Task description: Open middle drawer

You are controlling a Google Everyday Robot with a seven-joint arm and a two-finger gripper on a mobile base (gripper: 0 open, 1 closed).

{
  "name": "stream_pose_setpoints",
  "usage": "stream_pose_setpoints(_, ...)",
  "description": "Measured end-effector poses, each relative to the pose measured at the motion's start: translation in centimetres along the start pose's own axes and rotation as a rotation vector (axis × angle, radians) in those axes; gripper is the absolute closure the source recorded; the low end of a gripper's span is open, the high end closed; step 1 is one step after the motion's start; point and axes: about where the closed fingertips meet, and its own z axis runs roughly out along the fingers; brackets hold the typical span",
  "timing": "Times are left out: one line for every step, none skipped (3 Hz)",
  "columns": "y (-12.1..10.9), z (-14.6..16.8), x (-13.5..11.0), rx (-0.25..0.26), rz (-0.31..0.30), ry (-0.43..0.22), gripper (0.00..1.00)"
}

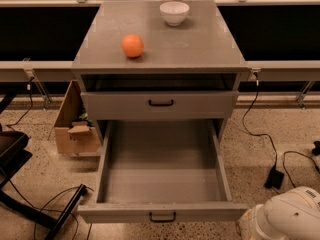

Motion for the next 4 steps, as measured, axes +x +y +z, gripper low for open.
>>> stream_pose_setpoints(-0.3,-0.9,0.1,-0.011,-0.012,-0.004,0.0)
stream_pose_setpoints(-3.2,-8.0,0.8,0.004,-0.03,0.003,0.0)
stream_pose_setpoints(-4.8,-15.5,1.5,0.009,-0.087,0.091,0.0)
stream_pose_setpoints(-4.1,-20.7,1.7,0.007,-0.12,0.173,0.0)
